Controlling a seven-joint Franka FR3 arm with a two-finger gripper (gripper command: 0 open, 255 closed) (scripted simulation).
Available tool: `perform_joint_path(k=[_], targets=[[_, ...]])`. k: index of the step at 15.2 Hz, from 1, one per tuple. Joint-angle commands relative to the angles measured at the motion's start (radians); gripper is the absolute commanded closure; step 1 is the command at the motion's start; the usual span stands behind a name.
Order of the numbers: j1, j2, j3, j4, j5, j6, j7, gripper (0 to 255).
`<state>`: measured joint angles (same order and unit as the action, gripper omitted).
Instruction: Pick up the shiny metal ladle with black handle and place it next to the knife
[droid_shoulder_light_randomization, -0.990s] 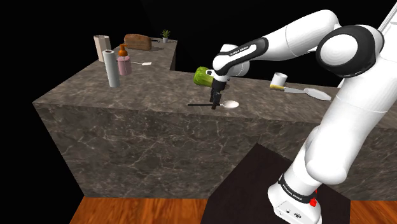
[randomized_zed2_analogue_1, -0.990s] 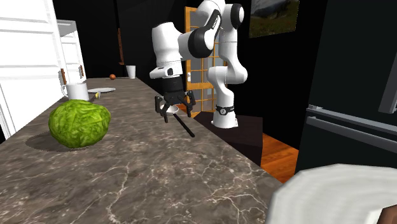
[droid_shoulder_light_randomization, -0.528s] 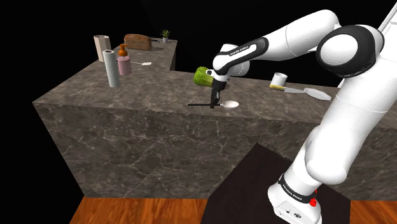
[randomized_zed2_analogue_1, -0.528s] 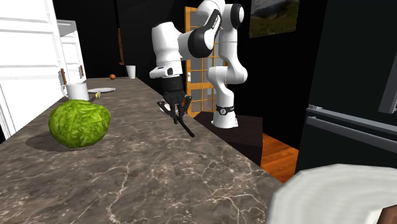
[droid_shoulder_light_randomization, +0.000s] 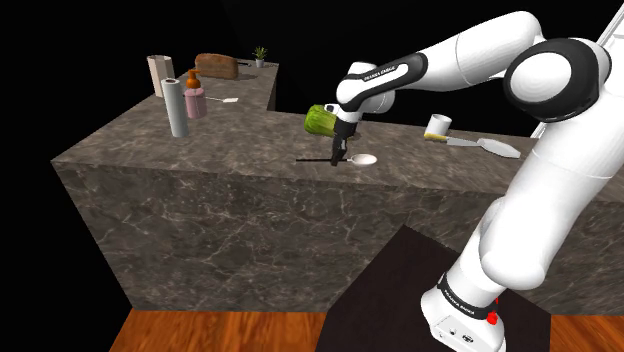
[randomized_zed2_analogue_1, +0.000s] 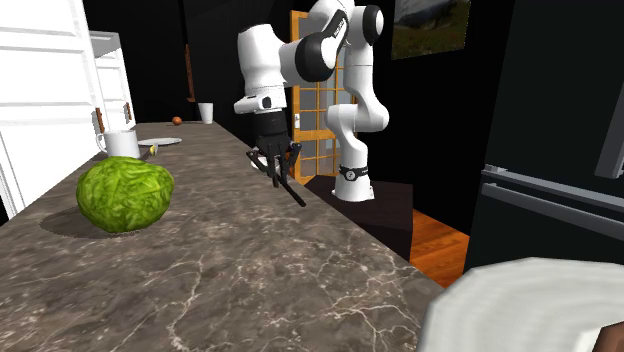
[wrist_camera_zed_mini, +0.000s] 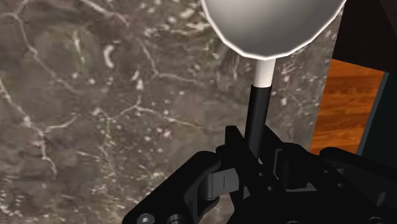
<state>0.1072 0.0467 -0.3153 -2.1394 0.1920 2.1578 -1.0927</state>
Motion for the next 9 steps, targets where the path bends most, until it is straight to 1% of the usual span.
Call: perform_joint_path(k=[1, 9], targets=[[0.001, -0.015, 0.0, 0.012, -0.009, -0.026, 0.01, 255], [0.001, -0.058, 0.0, 0.074, -0.034, -0.126, 0.038, 255]])
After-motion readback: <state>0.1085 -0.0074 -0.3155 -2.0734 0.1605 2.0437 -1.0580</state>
